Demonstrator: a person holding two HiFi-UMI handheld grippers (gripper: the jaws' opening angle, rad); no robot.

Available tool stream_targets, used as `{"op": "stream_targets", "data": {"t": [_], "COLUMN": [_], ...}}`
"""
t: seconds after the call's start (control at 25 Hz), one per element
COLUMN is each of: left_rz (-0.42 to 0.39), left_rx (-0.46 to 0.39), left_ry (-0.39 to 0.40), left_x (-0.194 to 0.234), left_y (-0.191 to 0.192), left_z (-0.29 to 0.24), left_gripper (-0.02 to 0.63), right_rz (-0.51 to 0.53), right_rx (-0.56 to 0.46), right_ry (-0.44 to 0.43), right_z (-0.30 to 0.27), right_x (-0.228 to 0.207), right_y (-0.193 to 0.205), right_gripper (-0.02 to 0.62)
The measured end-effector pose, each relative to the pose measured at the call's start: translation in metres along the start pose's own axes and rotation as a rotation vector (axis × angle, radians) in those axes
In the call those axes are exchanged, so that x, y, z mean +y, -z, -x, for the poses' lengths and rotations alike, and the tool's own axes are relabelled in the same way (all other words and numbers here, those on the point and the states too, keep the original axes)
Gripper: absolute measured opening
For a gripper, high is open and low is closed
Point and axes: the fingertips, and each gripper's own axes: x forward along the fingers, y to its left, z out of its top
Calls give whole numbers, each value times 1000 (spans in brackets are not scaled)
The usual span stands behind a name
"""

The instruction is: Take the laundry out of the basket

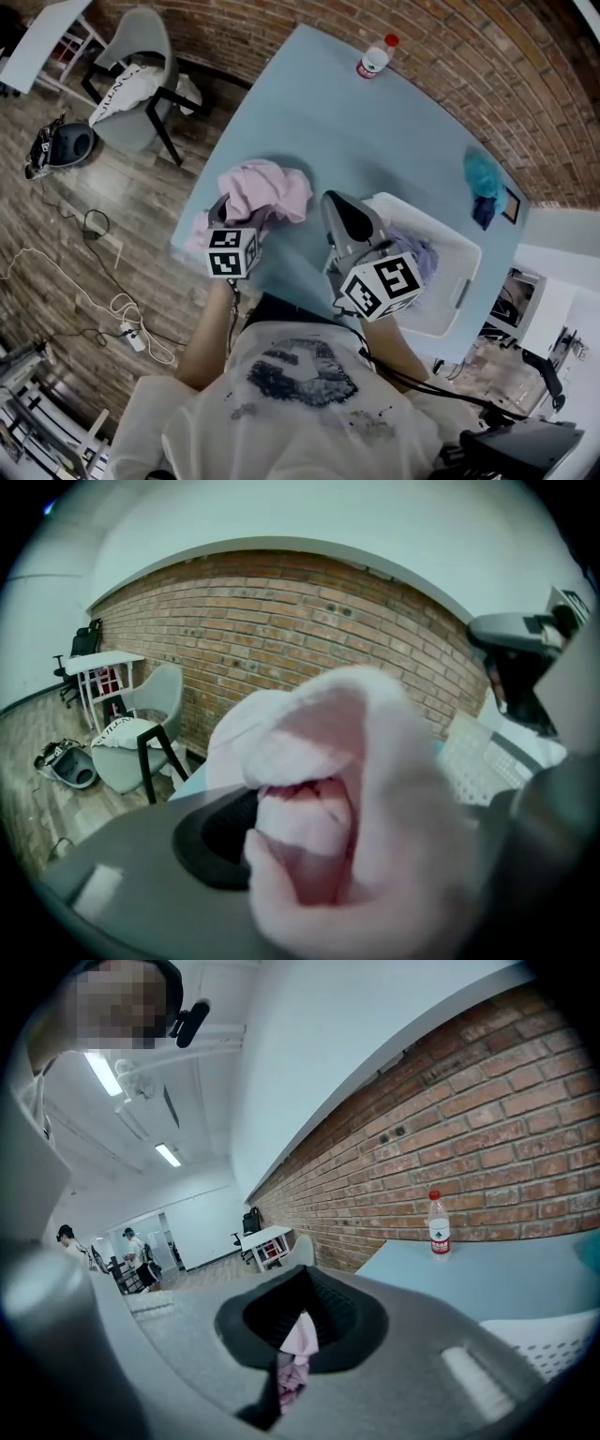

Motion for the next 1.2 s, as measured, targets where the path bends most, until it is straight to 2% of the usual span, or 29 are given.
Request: {"op": "stream_targets", "data": {"t": [0.36, 0.44, 0.72, 0.96, 1.2], "left_rz": [8, 11, -22, -65, -128], "left_rx": [-2, -15, -75, -143, -172], "left_ry": [-6, -18, -16, 17, 95], "left_x": [-7, -9, -26, -67, -131], "left_y": [-6, -10, -36, -69, -103], "left_z": [13, 18, 45, 65, 78], "left_gripper": [301, 325, 328, 328, 327], "right_rz": [-4, -4, -7, -11, -14], "right_rx": [-33, -45, -90, -139, -199], "right_ry": [17, 19, 39, 88, 157], "right_z": [26, 33, 63, 106, 159], "right_x": [-4, -4, -1, -15, -42], "right_y": [-4, -6, -12, -22, -36], "right_gripper": [-2, -2, -2, -3, -2]}}
